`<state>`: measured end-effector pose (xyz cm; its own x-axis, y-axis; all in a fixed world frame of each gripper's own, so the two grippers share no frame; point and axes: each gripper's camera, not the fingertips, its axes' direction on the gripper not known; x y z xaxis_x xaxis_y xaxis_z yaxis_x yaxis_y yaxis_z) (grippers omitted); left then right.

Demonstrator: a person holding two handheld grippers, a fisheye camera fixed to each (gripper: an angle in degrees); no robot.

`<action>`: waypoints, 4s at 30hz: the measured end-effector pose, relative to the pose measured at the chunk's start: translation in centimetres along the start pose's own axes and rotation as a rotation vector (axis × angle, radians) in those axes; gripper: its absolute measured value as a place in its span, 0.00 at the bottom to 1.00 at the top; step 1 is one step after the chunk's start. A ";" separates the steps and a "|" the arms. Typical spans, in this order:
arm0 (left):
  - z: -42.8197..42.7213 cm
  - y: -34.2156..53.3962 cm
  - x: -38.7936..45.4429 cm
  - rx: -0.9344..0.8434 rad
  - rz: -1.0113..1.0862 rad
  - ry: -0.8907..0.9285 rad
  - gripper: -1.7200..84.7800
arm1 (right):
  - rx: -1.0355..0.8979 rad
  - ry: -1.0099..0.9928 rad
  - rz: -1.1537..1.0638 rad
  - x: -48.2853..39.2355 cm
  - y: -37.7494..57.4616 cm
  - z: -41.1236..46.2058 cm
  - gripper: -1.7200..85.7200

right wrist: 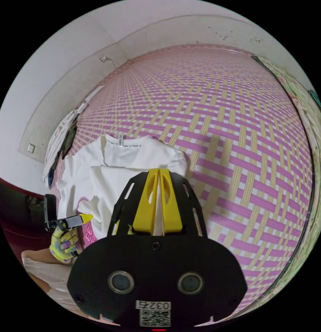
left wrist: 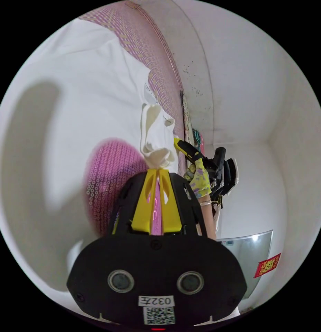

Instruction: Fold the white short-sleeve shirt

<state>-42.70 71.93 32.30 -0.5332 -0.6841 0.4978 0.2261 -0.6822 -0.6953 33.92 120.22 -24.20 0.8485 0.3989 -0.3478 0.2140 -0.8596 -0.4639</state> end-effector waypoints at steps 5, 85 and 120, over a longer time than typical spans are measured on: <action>-0.4 -0.2 0.8 0.005 0.010 -0.028 0.01 | -0.012 0.055 -0.032 -0.7 -0.7 -0.4 0.01; -3.2 2.5 1.9 -0.029 0.100 0.080 0.01 | -0.038 -0.074 -0.267 -5.4 7.5 4.3 0.08; -3.4 -0.6 -7.4 0.035 0.197 -0.558 0.01 | 0.001 -0.239 0.033 3.3 26.3 1.6 0.03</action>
<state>-41.63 78.27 27.30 0.0284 -0.8249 0.5646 0.3088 -0.5299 -0.7898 41.64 99.41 -38.85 0.7160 0.4350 -0.5460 0.1871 -0.8731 -0.4502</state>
